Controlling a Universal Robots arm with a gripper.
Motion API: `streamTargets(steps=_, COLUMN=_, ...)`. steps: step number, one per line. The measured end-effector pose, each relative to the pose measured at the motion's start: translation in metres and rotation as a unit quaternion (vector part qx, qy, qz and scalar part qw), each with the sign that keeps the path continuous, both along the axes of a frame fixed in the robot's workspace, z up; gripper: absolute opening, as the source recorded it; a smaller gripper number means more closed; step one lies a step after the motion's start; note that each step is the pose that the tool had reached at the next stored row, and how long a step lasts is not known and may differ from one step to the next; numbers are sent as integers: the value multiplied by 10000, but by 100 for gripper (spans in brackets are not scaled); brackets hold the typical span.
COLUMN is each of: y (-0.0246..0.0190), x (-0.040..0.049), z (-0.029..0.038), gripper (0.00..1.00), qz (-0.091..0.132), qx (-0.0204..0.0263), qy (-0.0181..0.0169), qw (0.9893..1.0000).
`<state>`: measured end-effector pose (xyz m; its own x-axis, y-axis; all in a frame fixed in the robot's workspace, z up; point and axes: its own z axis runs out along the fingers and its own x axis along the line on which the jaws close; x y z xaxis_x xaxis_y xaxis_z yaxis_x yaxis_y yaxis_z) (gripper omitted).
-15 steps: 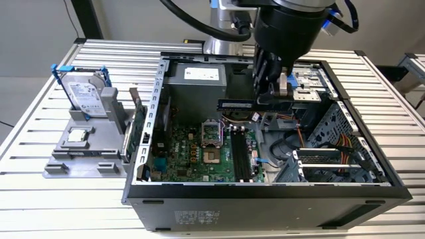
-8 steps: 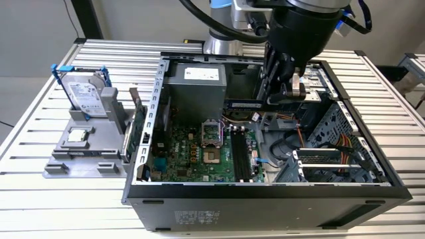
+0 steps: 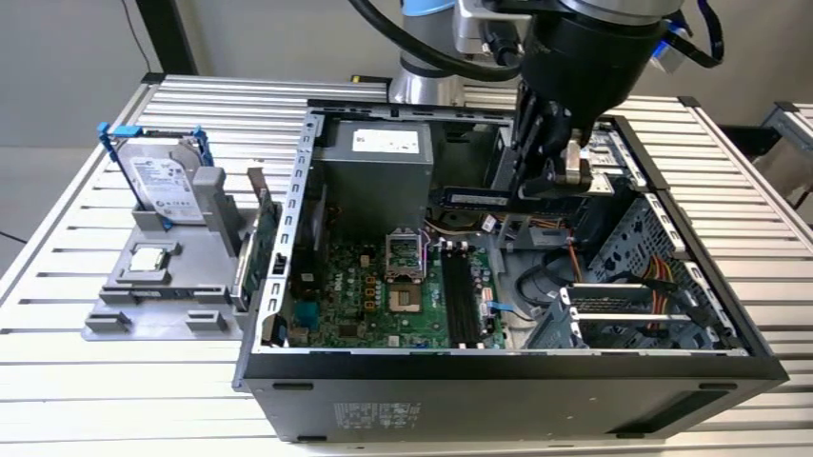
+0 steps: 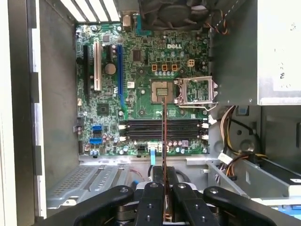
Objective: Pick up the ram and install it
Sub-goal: 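Pick up the ram and move it above insertion slot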
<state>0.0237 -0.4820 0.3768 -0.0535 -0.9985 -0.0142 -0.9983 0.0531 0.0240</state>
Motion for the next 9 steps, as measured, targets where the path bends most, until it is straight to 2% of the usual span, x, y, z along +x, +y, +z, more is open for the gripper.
streamTargets(steps=5, y=17, x=30, z=0, gripper=0, qz=-141, qx=0, qy=0, qw=9999)
streamTargets(steps=9, y=61, x=34, z=-1, gripper=0, qz=-147, qx=1, qy=0, qw=9999)
